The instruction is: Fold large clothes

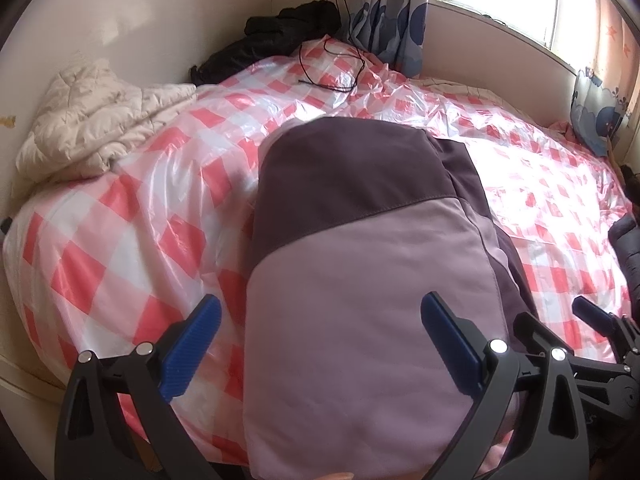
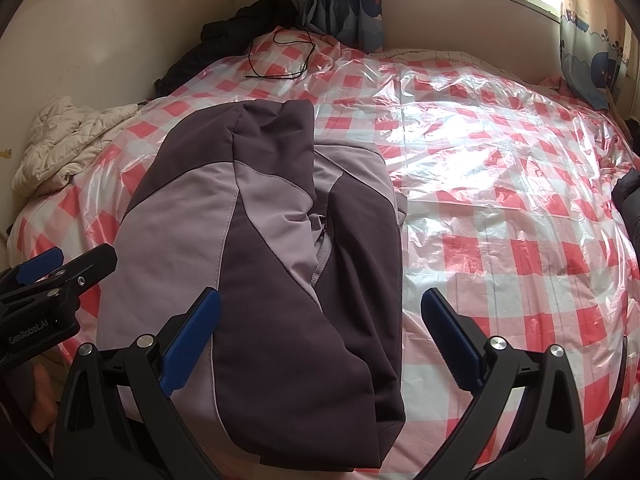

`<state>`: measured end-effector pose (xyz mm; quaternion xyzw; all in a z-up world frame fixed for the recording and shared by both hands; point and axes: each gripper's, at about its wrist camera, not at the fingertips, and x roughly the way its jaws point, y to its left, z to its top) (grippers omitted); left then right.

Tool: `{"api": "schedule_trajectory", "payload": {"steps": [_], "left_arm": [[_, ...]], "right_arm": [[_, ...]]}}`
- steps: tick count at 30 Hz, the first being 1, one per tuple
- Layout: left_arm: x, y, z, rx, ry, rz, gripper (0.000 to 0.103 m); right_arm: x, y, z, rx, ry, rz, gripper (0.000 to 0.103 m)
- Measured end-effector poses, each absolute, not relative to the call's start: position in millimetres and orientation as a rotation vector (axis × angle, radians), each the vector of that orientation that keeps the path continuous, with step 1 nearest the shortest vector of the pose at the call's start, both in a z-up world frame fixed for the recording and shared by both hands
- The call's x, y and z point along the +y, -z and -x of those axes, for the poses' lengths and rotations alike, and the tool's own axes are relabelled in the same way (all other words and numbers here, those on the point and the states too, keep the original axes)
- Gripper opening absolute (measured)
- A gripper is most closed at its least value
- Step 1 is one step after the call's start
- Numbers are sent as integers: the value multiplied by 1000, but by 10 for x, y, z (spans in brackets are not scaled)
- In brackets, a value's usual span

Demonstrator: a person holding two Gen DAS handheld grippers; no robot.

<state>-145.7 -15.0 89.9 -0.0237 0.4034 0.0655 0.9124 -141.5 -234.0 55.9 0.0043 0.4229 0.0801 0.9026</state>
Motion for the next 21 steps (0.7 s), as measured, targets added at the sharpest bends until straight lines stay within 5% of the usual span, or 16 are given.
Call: {"api": "schedule_trajectory", "payload": {"steps": [21], "left_arm": [[-119,-905,1491,821,-153,88,96]], "right_arm": [[-2342,-560,1413,874,-165,-8,97]]}}
